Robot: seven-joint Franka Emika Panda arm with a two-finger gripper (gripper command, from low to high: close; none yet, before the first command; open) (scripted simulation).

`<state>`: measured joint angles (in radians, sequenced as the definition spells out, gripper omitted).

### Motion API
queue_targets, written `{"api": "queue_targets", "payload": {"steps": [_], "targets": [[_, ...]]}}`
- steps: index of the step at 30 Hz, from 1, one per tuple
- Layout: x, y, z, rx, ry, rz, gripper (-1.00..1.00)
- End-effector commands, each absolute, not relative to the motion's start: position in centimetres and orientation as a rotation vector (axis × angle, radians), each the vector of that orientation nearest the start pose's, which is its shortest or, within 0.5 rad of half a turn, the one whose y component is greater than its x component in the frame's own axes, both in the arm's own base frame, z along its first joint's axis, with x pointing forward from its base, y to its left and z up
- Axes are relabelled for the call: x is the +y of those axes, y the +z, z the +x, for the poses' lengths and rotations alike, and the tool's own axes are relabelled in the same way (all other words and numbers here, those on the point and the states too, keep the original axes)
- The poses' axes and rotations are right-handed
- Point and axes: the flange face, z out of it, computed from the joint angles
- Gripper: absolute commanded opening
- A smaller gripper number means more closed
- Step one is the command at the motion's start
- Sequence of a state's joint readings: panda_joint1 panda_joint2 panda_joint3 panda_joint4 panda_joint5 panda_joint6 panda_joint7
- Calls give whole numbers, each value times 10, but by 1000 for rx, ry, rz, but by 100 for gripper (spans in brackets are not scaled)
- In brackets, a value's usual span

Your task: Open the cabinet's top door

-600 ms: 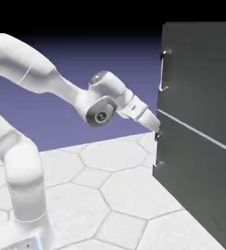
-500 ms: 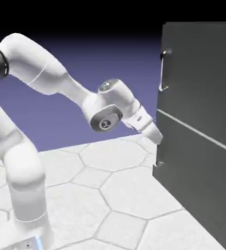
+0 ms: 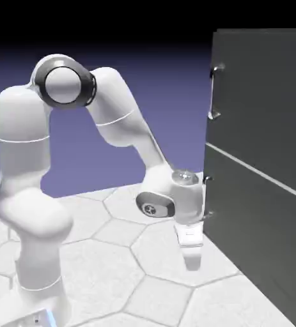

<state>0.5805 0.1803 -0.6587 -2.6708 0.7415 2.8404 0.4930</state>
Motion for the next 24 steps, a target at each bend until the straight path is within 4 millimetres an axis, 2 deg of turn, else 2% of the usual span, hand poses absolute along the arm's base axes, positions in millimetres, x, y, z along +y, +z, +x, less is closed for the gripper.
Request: {"api": "queue_targets", "payload": {"steps": [1, 4, 7, 12, 15, 18, 21, 24], "targets": [[-85, 185, 399, 1822, -40, -2421, 0], [-103, 167, 390, 1942, -25, -2404, 0], [-122, 158, 383, 2055, -52, -2384, 0], [-152, 163, 380, 2204, -192, -2344, 0], [-167, 177, 385, 2259, -329, -2316, 0], [-176, 199, 393, 2278, -500, -2284, 0], [-178, 229, 406, 2254, -693, -2248, 0], [-172, 266, 421, 2184, -898, -2207, 0]]}}
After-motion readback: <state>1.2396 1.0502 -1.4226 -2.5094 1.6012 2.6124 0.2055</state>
